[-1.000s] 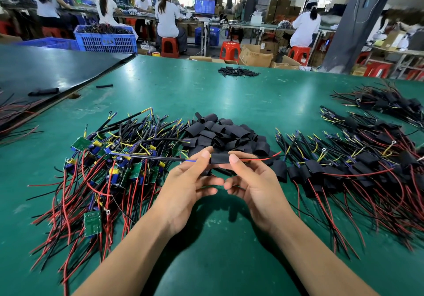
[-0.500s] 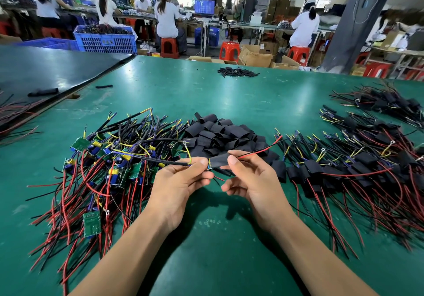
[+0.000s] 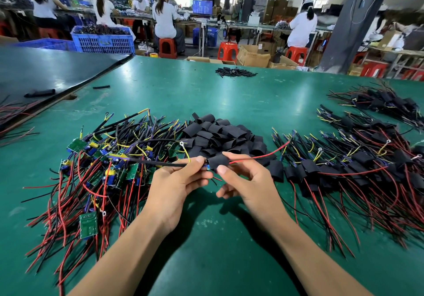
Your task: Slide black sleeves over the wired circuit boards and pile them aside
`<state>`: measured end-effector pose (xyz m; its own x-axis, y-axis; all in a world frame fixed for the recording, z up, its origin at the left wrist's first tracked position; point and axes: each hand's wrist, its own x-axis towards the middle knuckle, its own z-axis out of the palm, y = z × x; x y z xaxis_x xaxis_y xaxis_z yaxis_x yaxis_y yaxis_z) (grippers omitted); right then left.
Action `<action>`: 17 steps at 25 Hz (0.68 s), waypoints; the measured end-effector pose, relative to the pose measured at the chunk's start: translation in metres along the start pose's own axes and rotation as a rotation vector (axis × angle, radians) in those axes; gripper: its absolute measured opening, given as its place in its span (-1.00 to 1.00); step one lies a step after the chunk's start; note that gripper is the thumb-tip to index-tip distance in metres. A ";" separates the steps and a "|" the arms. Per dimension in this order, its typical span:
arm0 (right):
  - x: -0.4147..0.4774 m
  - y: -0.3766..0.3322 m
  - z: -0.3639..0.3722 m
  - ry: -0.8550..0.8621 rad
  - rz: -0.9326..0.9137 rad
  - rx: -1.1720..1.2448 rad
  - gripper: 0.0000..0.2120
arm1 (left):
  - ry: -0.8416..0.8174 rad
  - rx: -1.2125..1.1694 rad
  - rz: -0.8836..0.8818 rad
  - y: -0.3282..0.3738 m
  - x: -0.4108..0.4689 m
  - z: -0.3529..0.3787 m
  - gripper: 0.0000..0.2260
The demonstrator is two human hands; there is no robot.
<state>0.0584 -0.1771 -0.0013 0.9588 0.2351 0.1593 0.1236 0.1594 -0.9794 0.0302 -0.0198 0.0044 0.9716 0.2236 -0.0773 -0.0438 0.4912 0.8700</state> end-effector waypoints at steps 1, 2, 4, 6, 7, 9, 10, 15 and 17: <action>0.000 0.001 -0.001 -0.014 -0.014 -0.027 -0.82 | -0.002 0.014 0.014 -0.002 -0.001 0.001 -0.80; 0.000 0.001 -0.001 -0.024 -0.024 -0.039 -0.84 | -0.003 0.025 0.029 -0.003 -0.002 0.003 -0.78; 0.001 0.001 -0.001 -0.029 -0.021 -0.006 -0.88 | -0.006 0.025 0.048 -0.003 -0.003 0.005 -0.74; 0.002 0.001 -0.003 -0.035 -0.019 0.022 -0.87 | -0.021 0.013 0.046 0.000 -0.003 0.005 -0.70; 0.002 0.001 -0.003 -0.044 -0.026 0.014 -0.86 | -0.029 0.005 0.040 0.001 -0.003 0.005 -0.68; 0.002 0.001 -0.003 -0.065 -0.043 -0.019 -0.85 | -0.049 0.003 0.020 0.001 -0.002 0.004 -0.69; 0.002 0.000 -0.002 -0.073 -0.051 -0.032 -0.84 | -0.063 0.014 0.011 0.001 -0.003 0.004 -0.72; 0.002 0.000 -0.002 -0.075 -0.070 -0.055 -0.83 | -0.163 0.082 0.015 0.002 -0.004 0.003 -0.72; 0.002 0.000 -0.003 -0.069 -0.066 -0.060 -0.88 | -0.163 0.169 0.062 0.002 -0.005 0.003 -0.75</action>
<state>0.0614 -0.1794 -0.0008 0.9284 0.2919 0.2298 0.2031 0.1193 -0.9719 0.0259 -0.0222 0.0077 0.9936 0.1032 0.0468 -0.0785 0.3294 0.9409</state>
